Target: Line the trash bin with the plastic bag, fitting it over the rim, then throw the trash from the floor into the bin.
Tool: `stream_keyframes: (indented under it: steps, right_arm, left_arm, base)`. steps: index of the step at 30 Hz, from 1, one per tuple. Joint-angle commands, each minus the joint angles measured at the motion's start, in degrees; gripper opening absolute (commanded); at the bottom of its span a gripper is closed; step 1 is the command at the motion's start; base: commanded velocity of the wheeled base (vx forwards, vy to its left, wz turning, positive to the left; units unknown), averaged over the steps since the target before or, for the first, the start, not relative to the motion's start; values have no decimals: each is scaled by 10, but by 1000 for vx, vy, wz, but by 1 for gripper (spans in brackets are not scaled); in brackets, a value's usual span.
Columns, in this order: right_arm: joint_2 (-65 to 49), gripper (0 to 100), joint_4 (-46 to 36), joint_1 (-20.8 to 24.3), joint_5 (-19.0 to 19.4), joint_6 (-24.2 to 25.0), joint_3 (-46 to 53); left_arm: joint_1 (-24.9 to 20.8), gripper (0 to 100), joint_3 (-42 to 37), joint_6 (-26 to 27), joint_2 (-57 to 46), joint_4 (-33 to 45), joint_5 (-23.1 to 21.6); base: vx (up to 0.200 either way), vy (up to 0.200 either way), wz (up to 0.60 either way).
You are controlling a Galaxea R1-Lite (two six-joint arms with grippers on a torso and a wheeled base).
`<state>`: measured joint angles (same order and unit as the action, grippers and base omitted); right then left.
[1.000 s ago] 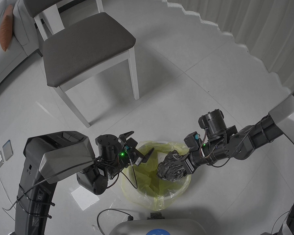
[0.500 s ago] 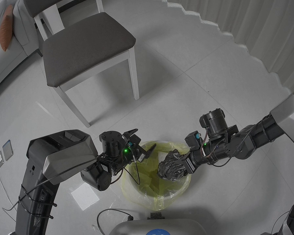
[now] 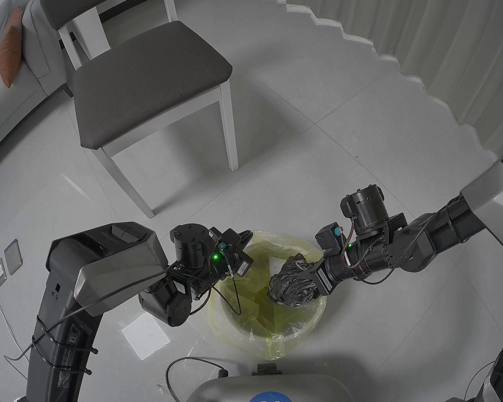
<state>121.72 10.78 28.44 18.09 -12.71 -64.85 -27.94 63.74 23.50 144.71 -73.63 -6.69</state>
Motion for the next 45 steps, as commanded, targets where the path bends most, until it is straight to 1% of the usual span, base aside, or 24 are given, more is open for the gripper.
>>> stream_keyframes:
  steps: [1,9,18,23,28,36,45]
  right_arm:
    - [19,0,6,4,0,0,-6]
    - [69,0,35,14,0,0,-21]
    - [142,0,108,15,0,-6,-19]
    - [161,0,116,23,-1,-9,-19]
    - [178,0,130,31,-1,-11,-22]
    - [197,0,173,36,-2,-21,-17]
    - [206,0,176,40,-2,-21,-12]
  left_arm:
    - [-2,0,-1,0,-6,-2,0]
    - [-10,0,-2,-2,-5,-9,1]
    - [-19,0,-11,-3,-4,-19,0]
    - [-15,0,-11,-5,1,-19,-1]
    - [-11,0,-6,-19,5,-18,0]
    - [4,0,7,-19,8,-17,1]
    - [12,0,35,-20,25,-15,2]
  base:
    - [0,0,0]
    - [0,0,0]
    - [0,0,0]
    - [0,0,0]
    - [0,0,0]
    - [0,0,0]
    - [0,0,0]
